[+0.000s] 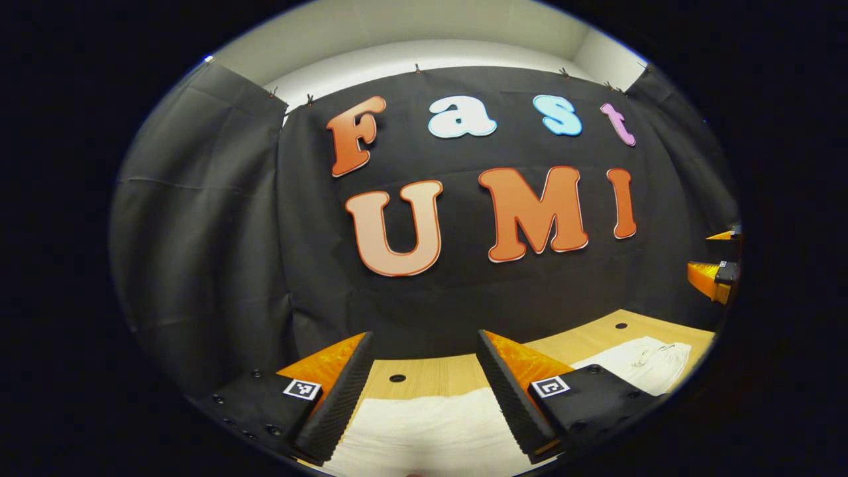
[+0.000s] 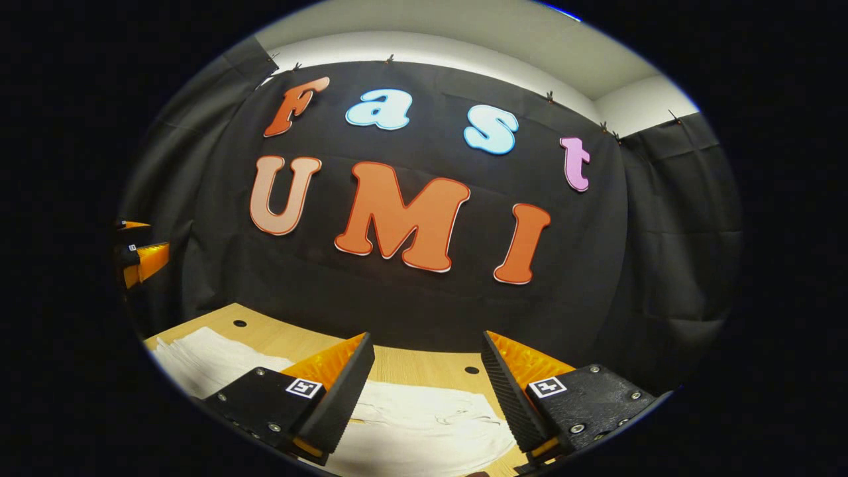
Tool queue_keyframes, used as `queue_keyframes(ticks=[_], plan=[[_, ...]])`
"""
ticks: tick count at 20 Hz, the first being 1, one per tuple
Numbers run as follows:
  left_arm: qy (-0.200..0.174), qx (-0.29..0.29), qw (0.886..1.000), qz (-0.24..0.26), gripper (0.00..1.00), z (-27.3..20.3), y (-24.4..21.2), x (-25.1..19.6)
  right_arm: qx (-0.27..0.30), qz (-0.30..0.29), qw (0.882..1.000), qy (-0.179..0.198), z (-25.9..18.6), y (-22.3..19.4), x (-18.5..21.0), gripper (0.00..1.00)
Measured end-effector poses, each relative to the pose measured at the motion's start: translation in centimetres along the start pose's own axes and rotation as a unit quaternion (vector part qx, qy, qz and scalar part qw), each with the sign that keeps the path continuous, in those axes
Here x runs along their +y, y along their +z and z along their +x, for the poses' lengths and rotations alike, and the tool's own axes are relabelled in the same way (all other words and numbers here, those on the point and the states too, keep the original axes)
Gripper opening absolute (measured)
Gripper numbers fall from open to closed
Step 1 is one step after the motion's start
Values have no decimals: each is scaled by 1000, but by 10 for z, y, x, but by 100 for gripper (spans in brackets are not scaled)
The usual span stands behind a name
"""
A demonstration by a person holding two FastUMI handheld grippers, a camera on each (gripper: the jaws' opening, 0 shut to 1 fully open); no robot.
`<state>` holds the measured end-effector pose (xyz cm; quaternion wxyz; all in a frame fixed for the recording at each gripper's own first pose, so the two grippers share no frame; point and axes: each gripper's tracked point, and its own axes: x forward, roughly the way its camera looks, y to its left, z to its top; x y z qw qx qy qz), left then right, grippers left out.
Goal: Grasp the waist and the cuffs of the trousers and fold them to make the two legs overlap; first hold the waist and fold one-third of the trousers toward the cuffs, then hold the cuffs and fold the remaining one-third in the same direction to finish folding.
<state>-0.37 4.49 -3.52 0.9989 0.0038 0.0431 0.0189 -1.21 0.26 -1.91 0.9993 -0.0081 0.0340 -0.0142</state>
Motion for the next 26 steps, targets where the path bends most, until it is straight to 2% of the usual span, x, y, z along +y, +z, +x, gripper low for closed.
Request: queue_keyframes(ticks=[5, 9, 12, 18, 20, 22, 24, 26], plan=[[44, 31, 998, -18, 99, -5, -12, 15, 12, -19, 1000, -3, 16, -14, -29, 98], [52, 53, 997, -37, 99, 2, -22, 2, 17, -7, 1000, 3, 32, -21, -45, 98], [93, 98, 989, -54, 99, 5, -45, 16, 53, 4, 999, 5, 47, -49, -61, 97], [176, 203, 962, -55, 100, -17, -103, 51, 155, 30, 987, 15, 60, -125, -95, 98], [204, 233, 949, -65, 100, -26, -121, 63, 179, 24, 983, 22, 64, -144, -101, 98], [234, 265, 932, -86, 100, -44, -140, 79, 218, 27, 975, 44, 63, -166, -96, 98], [258, 297, 913, -108, 100, -62, -159, 92, 266, 33, 961, 69, 57, -191, -88, 98], [271, 323, 898, -122, 100, -69, -176, 105, 303, 46, 949, 72, 49, -210, -87, 98]])
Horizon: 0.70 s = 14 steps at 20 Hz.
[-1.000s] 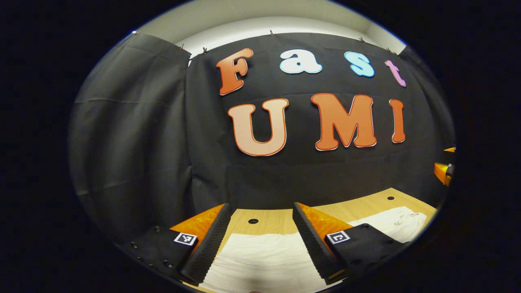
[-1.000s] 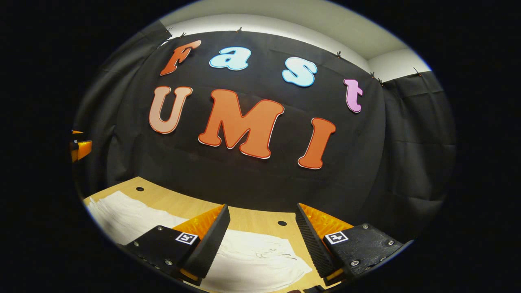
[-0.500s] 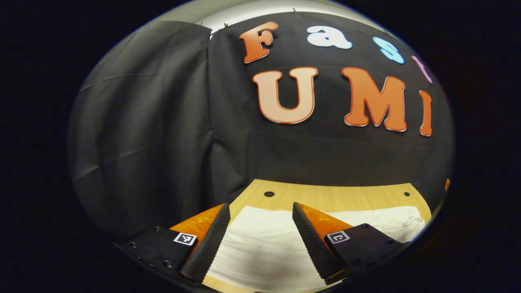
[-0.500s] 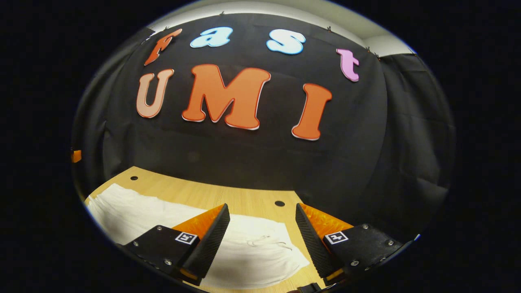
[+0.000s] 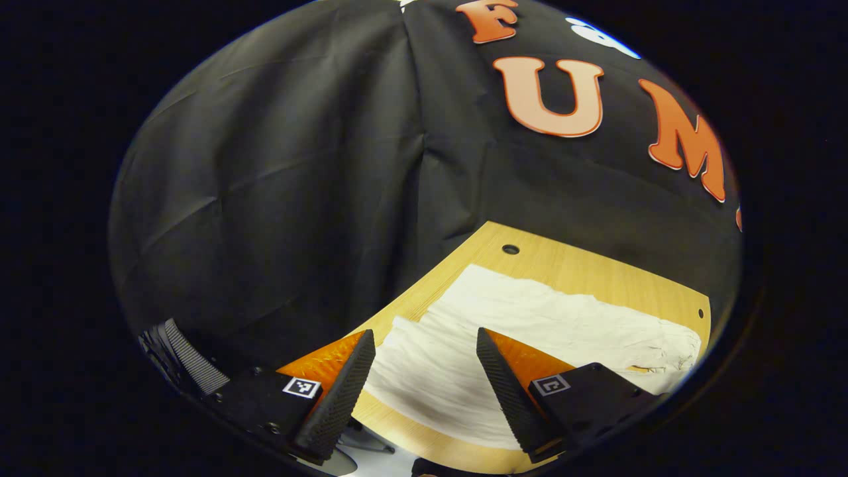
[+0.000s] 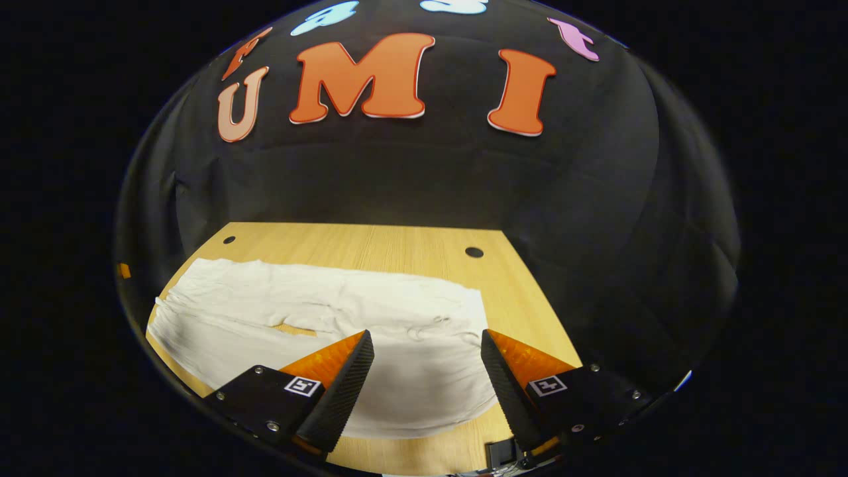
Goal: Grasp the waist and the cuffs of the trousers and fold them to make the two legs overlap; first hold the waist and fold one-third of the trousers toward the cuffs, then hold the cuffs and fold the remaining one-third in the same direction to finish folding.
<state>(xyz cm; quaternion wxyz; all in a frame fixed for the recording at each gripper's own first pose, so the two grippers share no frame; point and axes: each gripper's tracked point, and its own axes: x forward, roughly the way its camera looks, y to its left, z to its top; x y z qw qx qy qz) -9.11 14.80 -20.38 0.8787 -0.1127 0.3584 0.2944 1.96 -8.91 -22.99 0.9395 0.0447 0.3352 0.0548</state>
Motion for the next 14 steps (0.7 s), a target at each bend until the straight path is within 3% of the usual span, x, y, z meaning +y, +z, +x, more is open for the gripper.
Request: queue_keyframes(ticks=[4, 8, 14], plan=[[1, 69, 997, -39, 100, 19, -28, 14, 59, 37, 998, -1, 9, -28, -8, 98], [17, 147, 986, -78, 100, 33, -43, 21, 122, 144, 982, 5, 19, -53, -9, 98], [29, 266, 939, -215, 98, 49, -89, 35, 170, 217, 961, -11, 26, -78, -22, 96]])
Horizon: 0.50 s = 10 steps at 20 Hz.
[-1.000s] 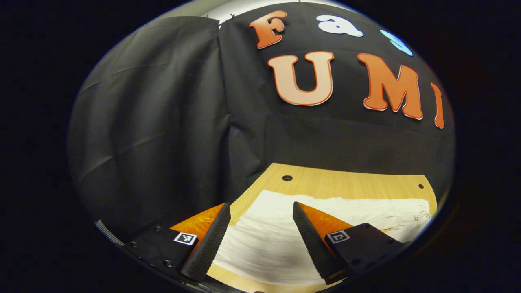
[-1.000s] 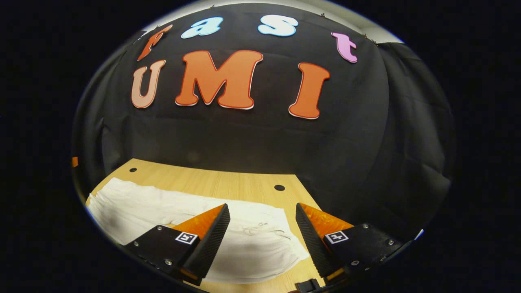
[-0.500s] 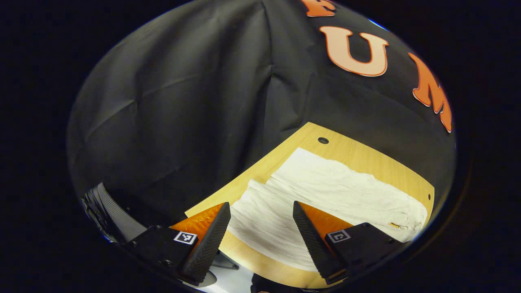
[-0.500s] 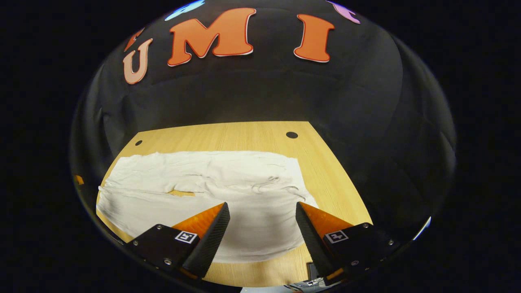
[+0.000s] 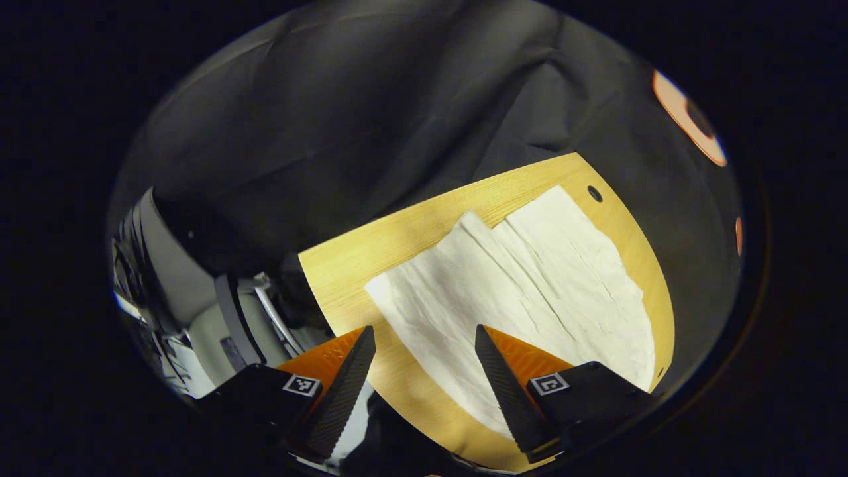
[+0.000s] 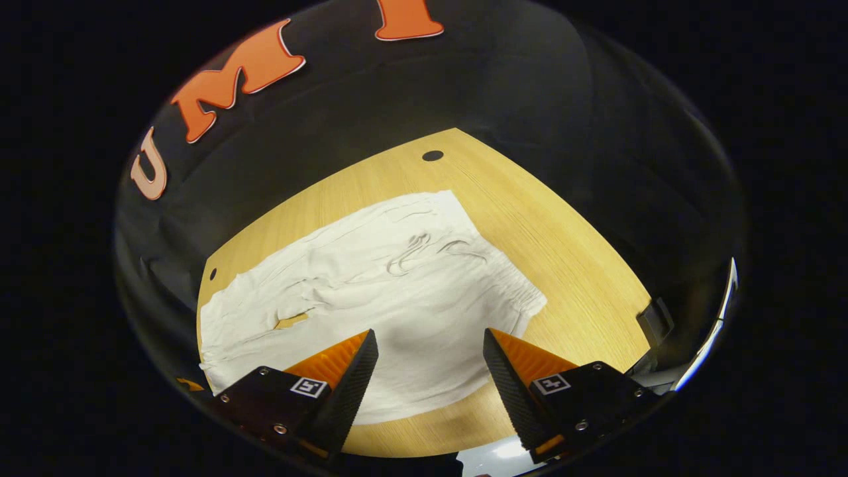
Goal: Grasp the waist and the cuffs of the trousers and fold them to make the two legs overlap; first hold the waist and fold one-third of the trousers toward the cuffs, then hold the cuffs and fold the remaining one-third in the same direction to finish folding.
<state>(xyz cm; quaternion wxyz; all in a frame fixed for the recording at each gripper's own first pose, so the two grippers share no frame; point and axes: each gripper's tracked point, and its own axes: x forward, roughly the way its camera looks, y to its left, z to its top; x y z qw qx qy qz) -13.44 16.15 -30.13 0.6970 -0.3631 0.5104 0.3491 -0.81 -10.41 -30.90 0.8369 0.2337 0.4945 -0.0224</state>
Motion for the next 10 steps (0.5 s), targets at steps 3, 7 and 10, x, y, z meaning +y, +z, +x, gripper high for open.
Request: queue_keyframes(ticks=[3, 7, 10], plan=[[-12, 30, 998, -56, 98, 10, -2, 8, 14, 34, 999, 4, 5, -3, -4, 100], [-48, 54, 991, -109, 99, 29, 1, 6, 41, 98, 994, 21, 13, -15, -3, 98], [-69, 61, 986, -141, 100, 44, 6, 7, 53, 128, 990, 22, 19, -23, -7, 96]])
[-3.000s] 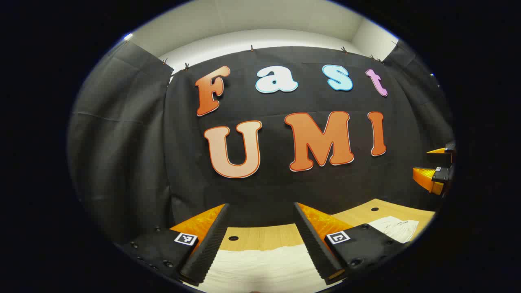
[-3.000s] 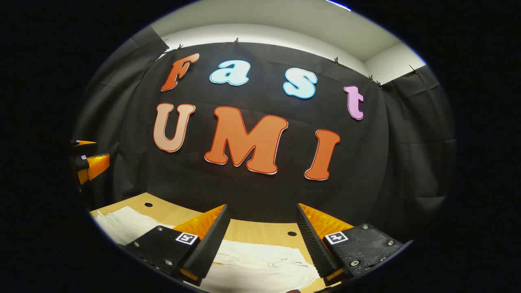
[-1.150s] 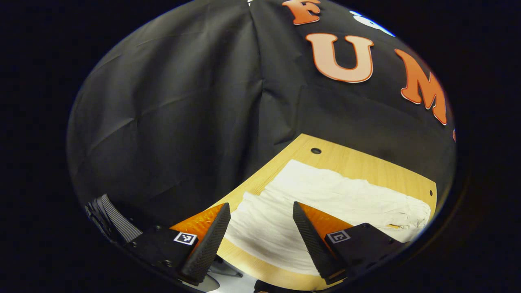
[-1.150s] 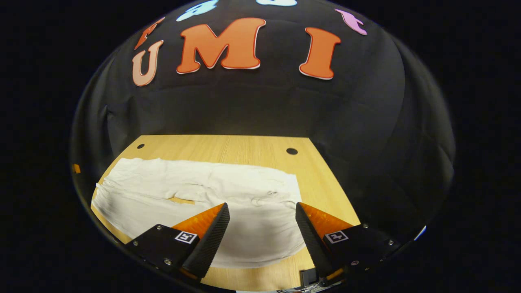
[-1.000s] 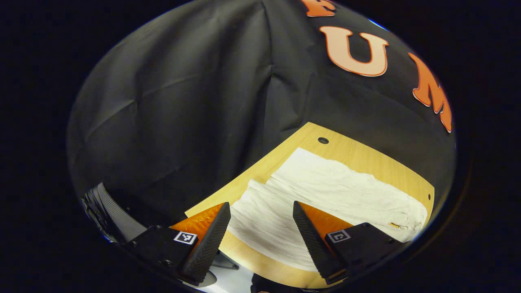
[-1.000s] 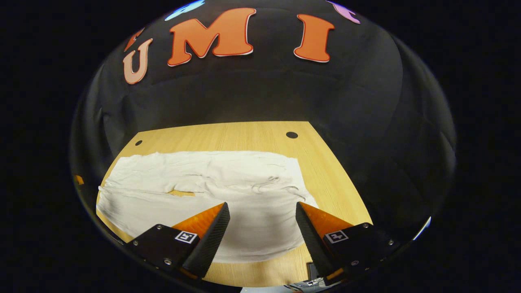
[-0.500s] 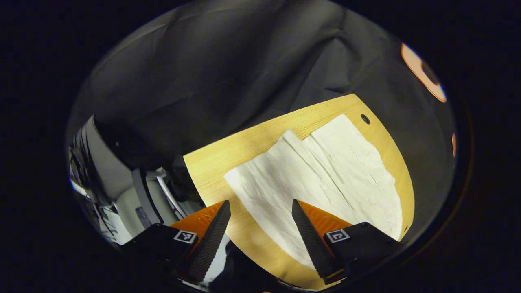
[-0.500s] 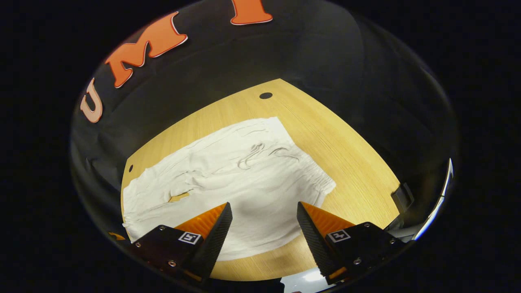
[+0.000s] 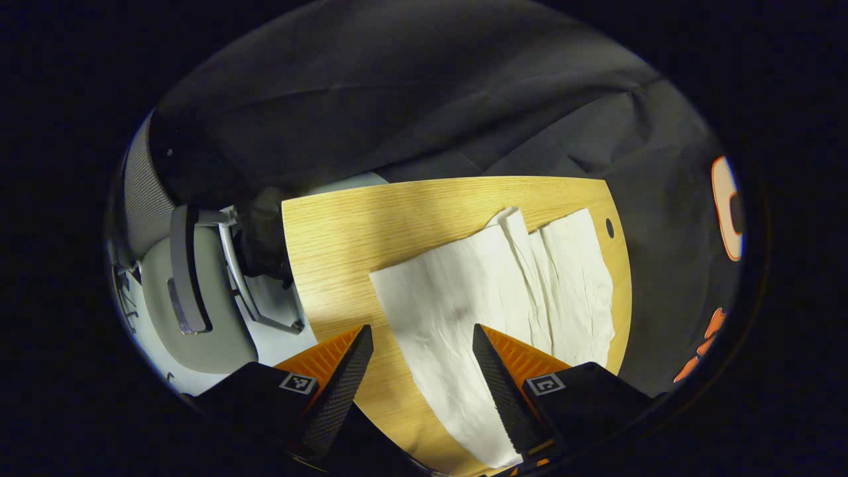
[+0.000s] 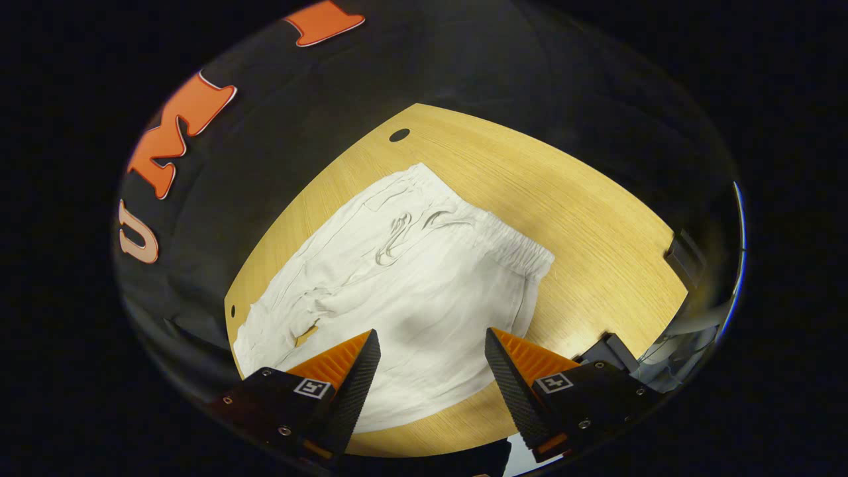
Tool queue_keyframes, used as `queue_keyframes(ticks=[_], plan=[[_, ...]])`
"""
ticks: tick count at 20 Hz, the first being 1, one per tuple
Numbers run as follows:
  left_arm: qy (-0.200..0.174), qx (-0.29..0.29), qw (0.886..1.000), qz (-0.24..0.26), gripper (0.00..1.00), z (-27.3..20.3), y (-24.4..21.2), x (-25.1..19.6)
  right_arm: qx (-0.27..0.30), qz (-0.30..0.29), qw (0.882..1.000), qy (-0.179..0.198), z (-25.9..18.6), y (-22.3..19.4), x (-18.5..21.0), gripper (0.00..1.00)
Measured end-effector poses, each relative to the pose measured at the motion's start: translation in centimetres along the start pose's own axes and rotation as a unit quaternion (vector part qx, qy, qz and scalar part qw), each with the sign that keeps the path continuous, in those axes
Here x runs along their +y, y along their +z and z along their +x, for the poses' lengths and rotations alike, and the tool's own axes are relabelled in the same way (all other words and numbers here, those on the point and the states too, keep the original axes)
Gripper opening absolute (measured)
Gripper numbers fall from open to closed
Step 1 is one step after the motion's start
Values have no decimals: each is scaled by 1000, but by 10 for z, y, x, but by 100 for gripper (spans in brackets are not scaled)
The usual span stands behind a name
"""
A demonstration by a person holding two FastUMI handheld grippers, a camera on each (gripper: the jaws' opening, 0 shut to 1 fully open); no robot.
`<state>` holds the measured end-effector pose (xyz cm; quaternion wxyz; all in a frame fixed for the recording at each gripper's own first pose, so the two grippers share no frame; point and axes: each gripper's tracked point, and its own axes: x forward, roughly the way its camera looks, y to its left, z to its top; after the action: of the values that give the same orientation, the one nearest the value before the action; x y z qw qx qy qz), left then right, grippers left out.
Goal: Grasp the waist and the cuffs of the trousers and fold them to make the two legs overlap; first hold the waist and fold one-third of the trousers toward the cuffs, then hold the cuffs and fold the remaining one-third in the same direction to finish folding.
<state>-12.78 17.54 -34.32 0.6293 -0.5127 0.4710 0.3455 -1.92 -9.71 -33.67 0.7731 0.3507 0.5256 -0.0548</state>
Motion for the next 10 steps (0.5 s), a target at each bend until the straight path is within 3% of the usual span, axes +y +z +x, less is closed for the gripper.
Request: queue_keyframes(ticks=[2, 5, 9, 10], plan=[[-11, 3, 1000, -18, 95, 8, 5, 3, 2, 13, 1000, -2, 3, -2, -4, 96], [-41, 3, 998, -43, 98, 12, 12, 4, 6, 31, 999, -8, 7, -4, -11, 96], [-76, -1, 995, -62, 87, 12, 24, 2, 2, 50, 999, -8, 11, -1, -13, 96], [-83, -2, 995, -58, 78, 10, 27, -3, 0, 55, 998, -10, 13, -1, -15, 96]])
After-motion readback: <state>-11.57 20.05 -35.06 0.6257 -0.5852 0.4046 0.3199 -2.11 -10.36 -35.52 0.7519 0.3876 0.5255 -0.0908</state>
